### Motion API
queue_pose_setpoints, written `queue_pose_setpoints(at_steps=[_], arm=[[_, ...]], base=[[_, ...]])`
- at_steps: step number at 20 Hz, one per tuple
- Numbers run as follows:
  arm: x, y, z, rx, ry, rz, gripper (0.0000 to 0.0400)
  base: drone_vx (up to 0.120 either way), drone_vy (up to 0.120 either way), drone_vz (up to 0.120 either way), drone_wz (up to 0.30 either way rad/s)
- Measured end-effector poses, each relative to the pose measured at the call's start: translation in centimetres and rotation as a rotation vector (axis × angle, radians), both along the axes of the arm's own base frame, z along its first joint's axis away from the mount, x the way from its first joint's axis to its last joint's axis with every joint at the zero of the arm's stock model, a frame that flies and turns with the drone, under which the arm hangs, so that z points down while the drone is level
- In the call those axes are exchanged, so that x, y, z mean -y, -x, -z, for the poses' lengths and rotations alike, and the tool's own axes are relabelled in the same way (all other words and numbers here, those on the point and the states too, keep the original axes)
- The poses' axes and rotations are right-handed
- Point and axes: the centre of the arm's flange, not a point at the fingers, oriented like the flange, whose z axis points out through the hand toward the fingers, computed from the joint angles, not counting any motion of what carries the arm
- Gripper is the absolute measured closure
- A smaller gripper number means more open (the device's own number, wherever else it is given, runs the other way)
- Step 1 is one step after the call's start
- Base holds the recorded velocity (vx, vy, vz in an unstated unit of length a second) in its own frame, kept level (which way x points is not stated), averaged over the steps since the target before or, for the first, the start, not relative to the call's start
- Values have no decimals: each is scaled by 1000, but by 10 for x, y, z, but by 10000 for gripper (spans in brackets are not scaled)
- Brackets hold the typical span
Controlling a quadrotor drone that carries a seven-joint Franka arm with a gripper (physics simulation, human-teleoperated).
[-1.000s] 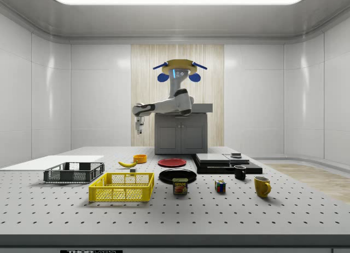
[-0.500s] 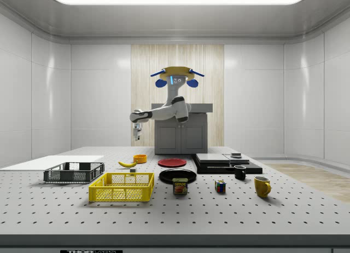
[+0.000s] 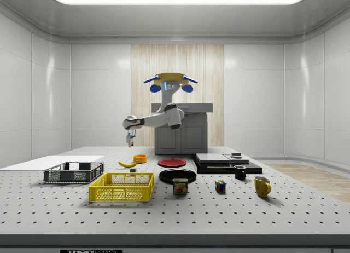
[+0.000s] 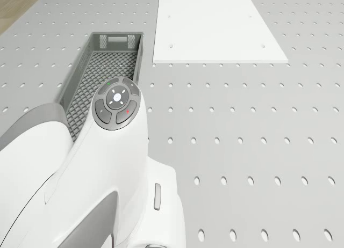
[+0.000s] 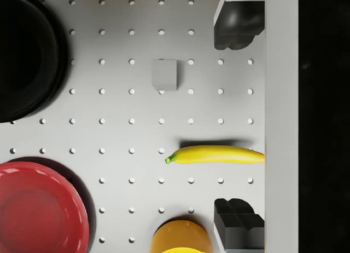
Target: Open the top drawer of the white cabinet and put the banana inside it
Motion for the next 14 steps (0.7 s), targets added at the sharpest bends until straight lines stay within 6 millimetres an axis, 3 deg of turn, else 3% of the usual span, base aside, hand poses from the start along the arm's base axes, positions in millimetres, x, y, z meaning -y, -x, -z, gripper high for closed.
queue_pose_setpoints(at_steps=[4,6,14], arm=[[0,0,0,0,0,0,0],[0,0,0,0,0,0,0],[0,0,0,0,0,0,0]], base=[[120,-10,-120,0],[120,-120,-100,0],[120,-10,0,0]])
